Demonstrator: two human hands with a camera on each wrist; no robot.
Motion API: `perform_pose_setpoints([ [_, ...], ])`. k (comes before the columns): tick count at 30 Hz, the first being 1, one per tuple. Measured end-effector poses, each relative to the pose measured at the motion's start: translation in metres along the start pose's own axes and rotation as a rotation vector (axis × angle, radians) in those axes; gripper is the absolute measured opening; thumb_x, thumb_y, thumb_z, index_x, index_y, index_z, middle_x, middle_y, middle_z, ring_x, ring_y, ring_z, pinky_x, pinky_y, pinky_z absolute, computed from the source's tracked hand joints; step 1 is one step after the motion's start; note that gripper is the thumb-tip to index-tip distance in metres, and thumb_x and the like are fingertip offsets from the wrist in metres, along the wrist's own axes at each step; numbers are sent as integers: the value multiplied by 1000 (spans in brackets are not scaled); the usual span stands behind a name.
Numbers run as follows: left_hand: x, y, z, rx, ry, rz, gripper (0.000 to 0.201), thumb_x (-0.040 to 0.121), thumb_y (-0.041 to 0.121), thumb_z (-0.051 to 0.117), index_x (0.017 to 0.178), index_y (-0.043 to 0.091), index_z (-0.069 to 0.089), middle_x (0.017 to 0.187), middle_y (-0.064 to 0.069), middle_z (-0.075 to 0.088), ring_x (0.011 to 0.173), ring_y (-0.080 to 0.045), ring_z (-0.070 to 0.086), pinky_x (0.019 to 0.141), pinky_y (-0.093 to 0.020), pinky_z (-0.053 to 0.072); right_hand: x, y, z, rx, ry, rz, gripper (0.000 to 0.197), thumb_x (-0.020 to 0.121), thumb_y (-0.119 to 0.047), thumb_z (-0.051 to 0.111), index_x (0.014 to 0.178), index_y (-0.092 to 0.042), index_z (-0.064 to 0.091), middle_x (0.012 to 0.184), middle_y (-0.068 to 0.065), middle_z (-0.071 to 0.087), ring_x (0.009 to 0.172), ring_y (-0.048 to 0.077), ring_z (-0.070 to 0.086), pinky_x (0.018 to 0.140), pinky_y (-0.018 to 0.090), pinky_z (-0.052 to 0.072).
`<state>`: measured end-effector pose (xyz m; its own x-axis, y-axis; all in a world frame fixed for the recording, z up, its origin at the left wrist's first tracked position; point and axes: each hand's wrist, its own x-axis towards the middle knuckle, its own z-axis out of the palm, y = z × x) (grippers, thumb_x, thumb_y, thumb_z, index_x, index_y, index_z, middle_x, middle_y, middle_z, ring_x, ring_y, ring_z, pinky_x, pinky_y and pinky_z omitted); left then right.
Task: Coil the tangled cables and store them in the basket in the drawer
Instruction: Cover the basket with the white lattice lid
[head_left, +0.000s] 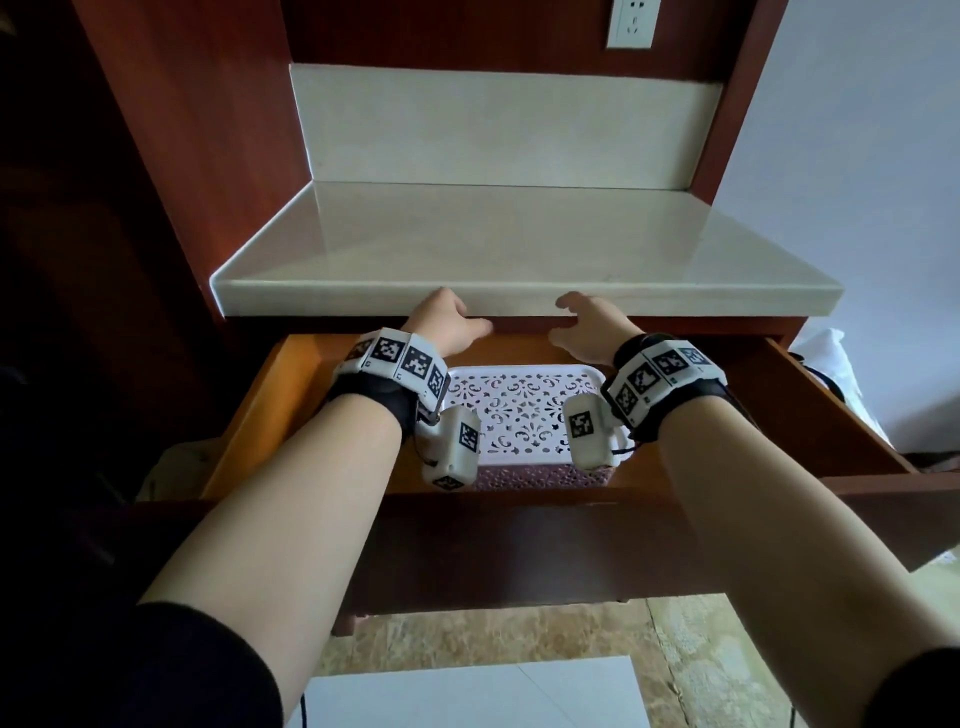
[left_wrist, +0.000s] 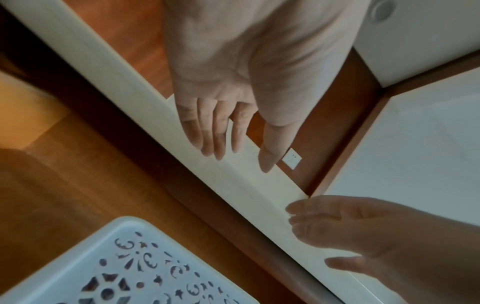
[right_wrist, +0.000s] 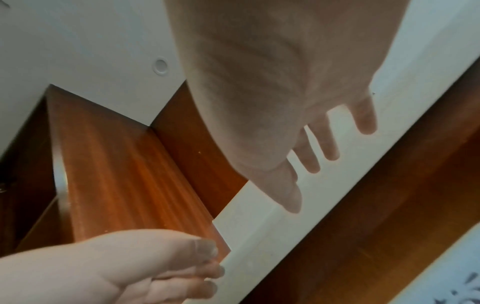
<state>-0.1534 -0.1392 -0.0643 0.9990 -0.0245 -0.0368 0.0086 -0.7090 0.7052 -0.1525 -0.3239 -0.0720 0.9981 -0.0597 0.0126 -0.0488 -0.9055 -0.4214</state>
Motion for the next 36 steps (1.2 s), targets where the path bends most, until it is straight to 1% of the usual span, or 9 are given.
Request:
perform_pose_setpoints([
  [3,-12,5,-4,67,45,99,44,88,32,65,123,10,51,124,-5,53,113,-22,51,82,-25,36,-16,-6,-4,-44,-21,-58,56,88,-26,56,140,-19,38,141,7,44,123,28,47,104,44,38],
  [6,-23,6,-2,108,8,156,39,87,29,66,119,10,52,118,-6,56,103,-21,53,78,-26,38,-36,-6,-10,-101,-63,-81,55,89,-29,55,140,-18,39,141,7,44,124,27,46,106,43,35],
  [10,-45,14,1,177,-53,224,30,89,24,63,112,8,56,107,-5,56,95,-21,54,77,-29,42,-60,-3,-25,-170,-152,-87,54,92,-28,55,142,-14,38,145,7,41,128,24,42,101,31,36],
  [16,-83,23,15,254,-102,243,25,89,24,63,105,5,62,95,-5,58,83,-19,54,63,-27,42,-90,3,-29,-252,-186,-156,50,94,-31,54,139,-13,42,141,5,45,126,23,44,100,32,37],
  [20,-102,22,27,220,-152,254,23,86,31,67,98,12,62,105,-4,63,90,-20,59,74,-30,47,-108,18,-22,-183,-105,-240,37,93,-26,53,128,-12,54,129,6,55,114,22,52,86,26,39],
  [23,-120,20,39,202,-181,223,23,86,34,67,97,15,62,107,-3,65,96,-22,62,85,-35,50,-125,33,-16,-103,-39,-286,28,93,-25,52,116,-13,61,118,3,62,107,21,57,84,26,43],
  [29,-157,2,63,163,-36,189,22,92,36,58,99,15,61,102,1,56,95,-17,53,78,-27,39,-161,61,2,-7,-24,-356,21,93,-31,49,99,-20,66,100,1,65,91,23,61,83,38,51],
  [31,-167,-4,68,171,-9,203,28,91,42,59,100,16,63,105,1,60,98,-19,56,81,-29,43,-172,67,9,44,10,-384,21,92,-32,51,95,-18,66,93,-1,66,87,23,61,82,39,51],
  [36,-188,-16,75,164,80,250,30,85,37,68,105,15,65,118,-1,62,113,-19,54,101,-37,40,-193,80,17,64,123,-436,29,91,-32,58,115,-17,63,105,1,65,99,23,59,92,41,44],
])
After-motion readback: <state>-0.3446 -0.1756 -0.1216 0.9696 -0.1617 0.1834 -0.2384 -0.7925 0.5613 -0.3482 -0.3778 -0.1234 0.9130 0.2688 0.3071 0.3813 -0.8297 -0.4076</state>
